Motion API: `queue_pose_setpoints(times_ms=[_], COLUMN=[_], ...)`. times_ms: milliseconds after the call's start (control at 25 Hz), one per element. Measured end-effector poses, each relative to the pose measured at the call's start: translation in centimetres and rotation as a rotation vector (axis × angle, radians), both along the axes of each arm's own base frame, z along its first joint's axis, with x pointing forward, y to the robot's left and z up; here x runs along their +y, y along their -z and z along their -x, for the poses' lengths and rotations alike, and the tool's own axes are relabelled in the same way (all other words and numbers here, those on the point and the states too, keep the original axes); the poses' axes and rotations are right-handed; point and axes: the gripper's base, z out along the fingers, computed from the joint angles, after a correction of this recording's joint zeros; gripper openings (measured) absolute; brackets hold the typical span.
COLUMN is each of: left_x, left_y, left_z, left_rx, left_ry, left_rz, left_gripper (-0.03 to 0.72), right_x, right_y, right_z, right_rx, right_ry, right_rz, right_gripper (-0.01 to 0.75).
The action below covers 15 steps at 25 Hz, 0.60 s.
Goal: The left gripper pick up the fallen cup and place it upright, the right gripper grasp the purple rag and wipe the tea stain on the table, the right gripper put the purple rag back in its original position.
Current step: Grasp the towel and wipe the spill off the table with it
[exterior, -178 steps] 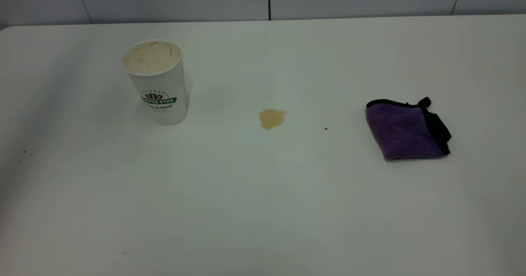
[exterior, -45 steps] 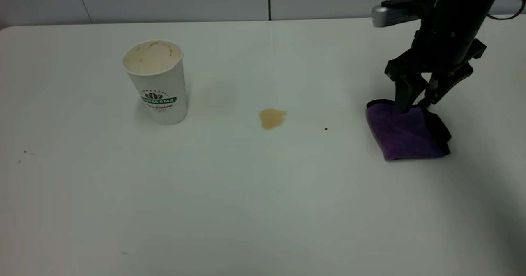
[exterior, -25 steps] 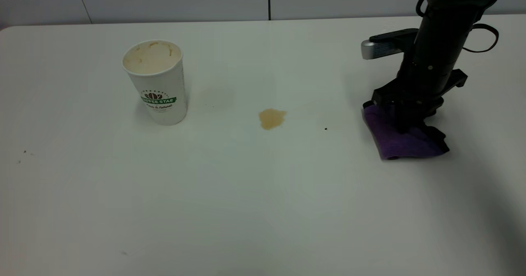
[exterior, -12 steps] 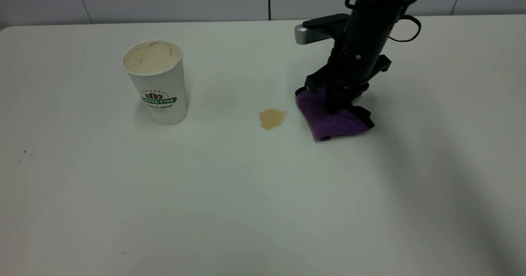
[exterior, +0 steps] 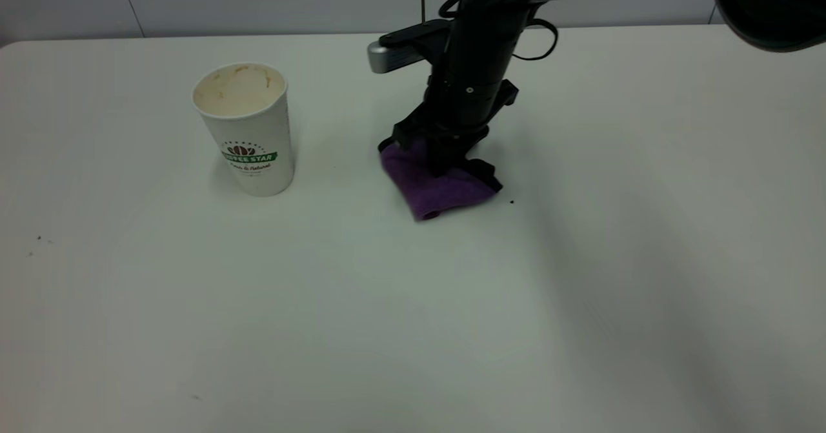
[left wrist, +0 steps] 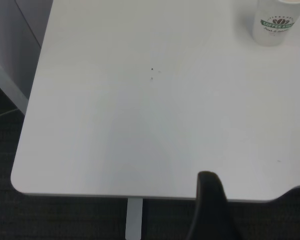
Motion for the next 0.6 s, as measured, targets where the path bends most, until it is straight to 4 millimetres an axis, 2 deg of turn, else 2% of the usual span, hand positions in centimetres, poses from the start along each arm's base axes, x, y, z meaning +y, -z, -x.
queue_pose_setpoints(times_ms=[320,440,600], left_x=[0.0,0.0,0.0], left_y=[0.0,0.0,0.0], left_z=[0.0,0.0,0.0], left_rx=[0.0,0.0,0.0], left_ry=[0.0,0.0,0.0], left_rz=[0.0,0.0,0.0], left_gripper=[0.518,0.518,0.518], right_x=[4.5,5.0,5.0], right_y=[0.2,0.2,0.3], right_z=[4.5,5.6,5.6], right_rx=[0.097,0.145,0.126], right_ry=[-0.163,-0.197,-0.208], right_rz=[0.099,0.136,0.164], right_gripper=[0.052,0.052,0.052])
